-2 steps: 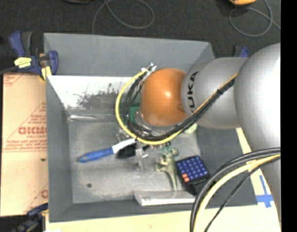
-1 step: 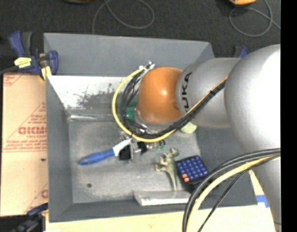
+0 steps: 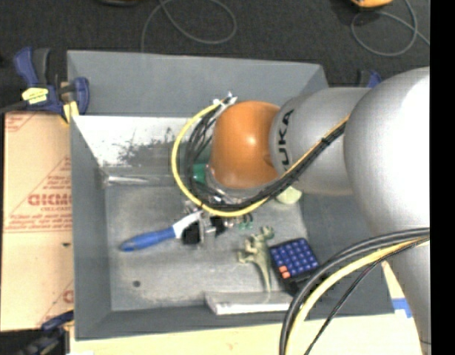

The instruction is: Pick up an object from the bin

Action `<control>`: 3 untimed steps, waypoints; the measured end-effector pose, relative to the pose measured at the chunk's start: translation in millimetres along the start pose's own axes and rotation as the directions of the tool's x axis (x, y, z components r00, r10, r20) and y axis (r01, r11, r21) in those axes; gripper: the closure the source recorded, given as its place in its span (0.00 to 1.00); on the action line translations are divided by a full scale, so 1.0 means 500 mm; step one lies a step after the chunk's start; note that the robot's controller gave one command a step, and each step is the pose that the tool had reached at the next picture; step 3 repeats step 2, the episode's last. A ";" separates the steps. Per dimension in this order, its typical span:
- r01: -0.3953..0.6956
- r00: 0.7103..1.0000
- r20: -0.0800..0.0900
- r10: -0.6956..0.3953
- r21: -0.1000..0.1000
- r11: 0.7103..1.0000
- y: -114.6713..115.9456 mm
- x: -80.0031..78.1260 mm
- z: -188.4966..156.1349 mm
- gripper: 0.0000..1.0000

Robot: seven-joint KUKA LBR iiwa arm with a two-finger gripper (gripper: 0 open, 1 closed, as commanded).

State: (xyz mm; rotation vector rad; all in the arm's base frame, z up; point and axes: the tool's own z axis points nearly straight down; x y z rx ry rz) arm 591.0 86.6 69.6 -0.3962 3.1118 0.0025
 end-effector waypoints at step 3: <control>0.002 1.000 -0.004 -0.002 0.001 1.000 -0.001 0.002 -0.018 1.00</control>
Offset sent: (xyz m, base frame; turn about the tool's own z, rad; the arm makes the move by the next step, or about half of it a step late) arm 0.0000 -0.0002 0.0373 0.0000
